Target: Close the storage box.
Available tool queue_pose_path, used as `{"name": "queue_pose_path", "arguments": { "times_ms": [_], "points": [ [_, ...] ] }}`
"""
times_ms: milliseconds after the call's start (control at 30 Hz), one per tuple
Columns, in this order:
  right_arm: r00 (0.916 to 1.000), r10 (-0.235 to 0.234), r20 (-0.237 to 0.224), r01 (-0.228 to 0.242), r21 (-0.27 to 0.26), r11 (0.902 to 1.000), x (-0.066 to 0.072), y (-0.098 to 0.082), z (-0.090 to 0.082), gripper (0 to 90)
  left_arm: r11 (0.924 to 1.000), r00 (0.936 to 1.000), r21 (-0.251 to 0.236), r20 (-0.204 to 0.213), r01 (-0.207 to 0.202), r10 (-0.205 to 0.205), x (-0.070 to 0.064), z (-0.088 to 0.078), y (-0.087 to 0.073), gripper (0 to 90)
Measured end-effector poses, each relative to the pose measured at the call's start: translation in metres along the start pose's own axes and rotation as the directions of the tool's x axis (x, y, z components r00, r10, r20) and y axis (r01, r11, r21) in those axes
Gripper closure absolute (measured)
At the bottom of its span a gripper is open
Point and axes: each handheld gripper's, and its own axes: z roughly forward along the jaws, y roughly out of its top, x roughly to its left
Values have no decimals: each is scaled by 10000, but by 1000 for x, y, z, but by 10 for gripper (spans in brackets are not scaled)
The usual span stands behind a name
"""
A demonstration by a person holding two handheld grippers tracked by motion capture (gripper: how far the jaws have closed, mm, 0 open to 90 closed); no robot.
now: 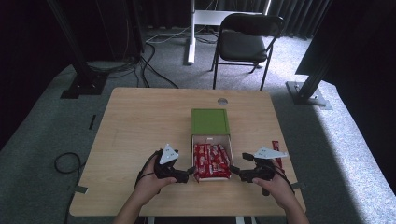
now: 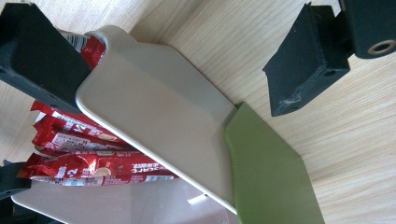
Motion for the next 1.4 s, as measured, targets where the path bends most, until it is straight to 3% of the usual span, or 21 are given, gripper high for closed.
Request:
{"name": "queue_pose_path", "arguments": {
  "times_ms": [1400],
  "points": [
    [9993,46,363,-44,-57,10000,-13,12,13,145,9998,9993,40,-321,200,-199,16,13,11,78]
  ]
}}
